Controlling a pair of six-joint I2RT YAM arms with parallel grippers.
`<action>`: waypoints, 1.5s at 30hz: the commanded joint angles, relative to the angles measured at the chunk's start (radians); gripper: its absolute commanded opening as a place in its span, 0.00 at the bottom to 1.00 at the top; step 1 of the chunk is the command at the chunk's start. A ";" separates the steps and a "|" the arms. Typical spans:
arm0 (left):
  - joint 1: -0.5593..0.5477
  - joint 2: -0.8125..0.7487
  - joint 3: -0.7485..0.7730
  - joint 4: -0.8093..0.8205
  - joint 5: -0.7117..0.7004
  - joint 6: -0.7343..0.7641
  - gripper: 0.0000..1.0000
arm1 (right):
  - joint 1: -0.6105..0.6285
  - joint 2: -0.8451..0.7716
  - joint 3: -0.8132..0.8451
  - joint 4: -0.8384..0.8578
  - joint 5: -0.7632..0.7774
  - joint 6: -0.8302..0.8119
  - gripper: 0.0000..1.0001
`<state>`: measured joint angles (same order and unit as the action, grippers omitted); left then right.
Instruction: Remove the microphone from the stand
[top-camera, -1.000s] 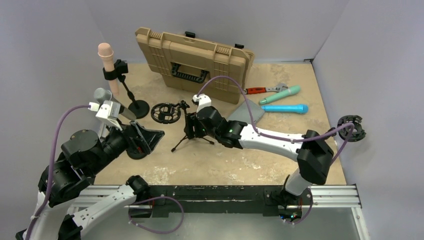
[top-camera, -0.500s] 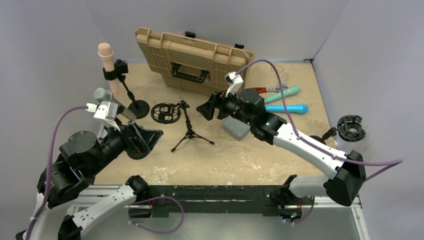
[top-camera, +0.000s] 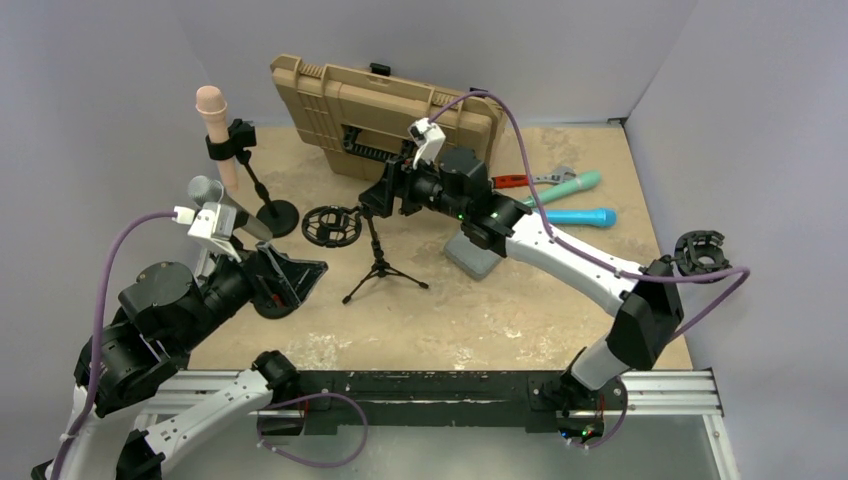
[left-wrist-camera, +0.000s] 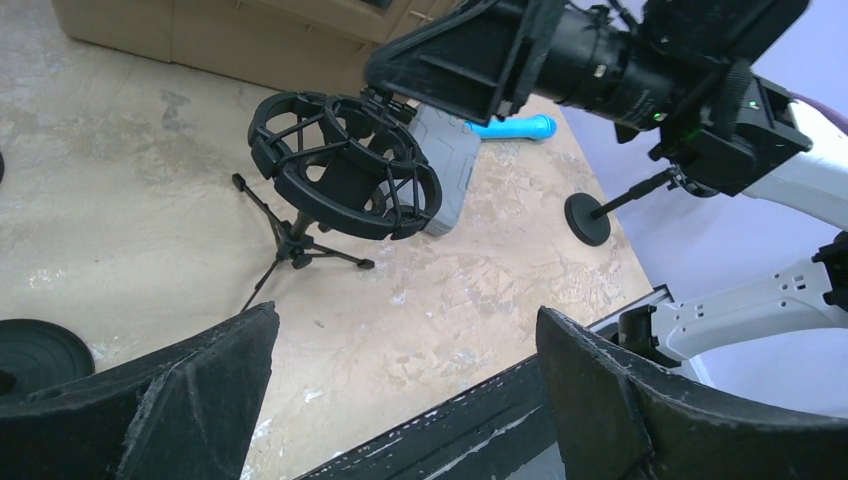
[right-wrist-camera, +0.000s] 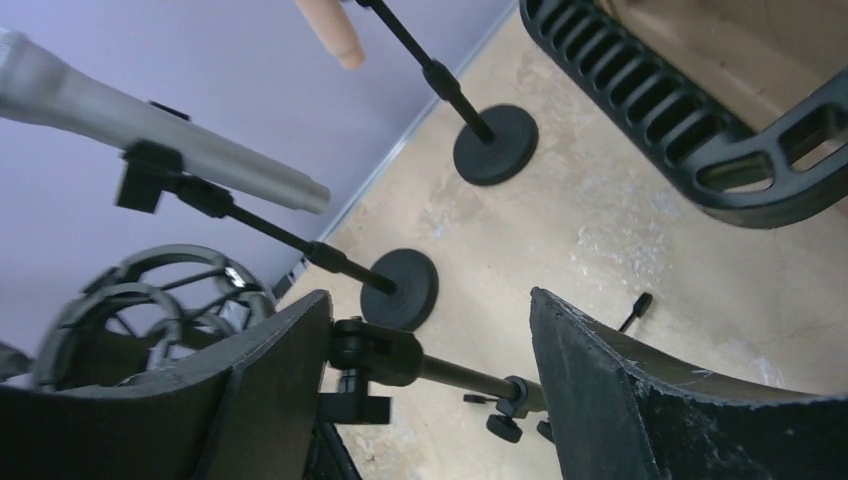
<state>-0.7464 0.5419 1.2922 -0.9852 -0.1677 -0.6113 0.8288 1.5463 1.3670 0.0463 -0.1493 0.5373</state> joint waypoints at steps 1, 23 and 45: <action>0.002 -0.004 0.024 0.017 0.010 -0.006 0.97 | 0.034 0.020 0.019 -0.001 0.021 -0.017 0.70; 0.002 0.001 0.011 0.003 -0.014 0.008 0.97 | 0.066 0.072 -0.200 -0.023 0.276 -0.083 0.70; 0.002 -0.059 0.025 0.027 -0.106 0.041 0.98 | 0.276 -0.141 -0.389 0.105 0.516 -0.113 0.82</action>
<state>-0.7464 0.5205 1.2922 -0.9913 -0.2165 -0.6052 1.0416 1.4483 1.0634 0.0998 0.2291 0.4053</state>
